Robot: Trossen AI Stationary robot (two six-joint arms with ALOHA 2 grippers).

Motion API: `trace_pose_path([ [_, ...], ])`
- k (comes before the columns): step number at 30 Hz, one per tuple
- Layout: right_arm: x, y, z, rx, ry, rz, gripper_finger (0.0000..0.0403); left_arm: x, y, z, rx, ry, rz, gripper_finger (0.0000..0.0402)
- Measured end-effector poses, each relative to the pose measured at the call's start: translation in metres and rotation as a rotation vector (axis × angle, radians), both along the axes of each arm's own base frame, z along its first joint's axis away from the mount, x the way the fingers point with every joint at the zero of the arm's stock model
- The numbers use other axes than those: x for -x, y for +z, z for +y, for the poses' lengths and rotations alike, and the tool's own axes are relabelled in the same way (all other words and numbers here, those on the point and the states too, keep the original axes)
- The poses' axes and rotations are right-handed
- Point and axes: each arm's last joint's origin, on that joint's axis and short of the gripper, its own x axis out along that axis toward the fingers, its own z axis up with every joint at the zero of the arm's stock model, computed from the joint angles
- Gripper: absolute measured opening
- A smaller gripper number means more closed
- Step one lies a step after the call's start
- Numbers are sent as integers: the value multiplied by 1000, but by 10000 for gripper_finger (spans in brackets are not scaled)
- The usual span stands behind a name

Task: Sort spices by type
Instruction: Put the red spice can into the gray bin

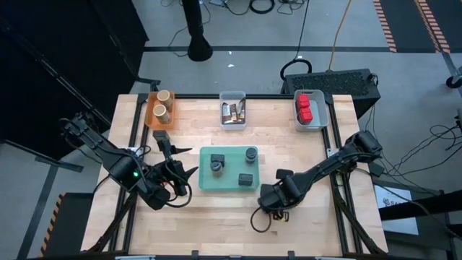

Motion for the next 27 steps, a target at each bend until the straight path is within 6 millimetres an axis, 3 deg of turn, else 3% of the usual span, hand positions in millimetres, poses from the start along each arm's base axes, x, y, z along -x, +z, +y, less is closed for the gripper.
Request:
trace_pose_path([
  [7,11,4,2,74,23,31,0,0,0,0,0,0,0,313],
  [19,18,39,-22,73,208,-70,7,0,0,0,-3,-2,2,313],
  [23,14,42,-22,57,324,-121,28,0,0,0,-7,-4,4,313],
  [27,9,43,-17,-24,396,-170,77,0,0,0,-5,-3,3,313],
])
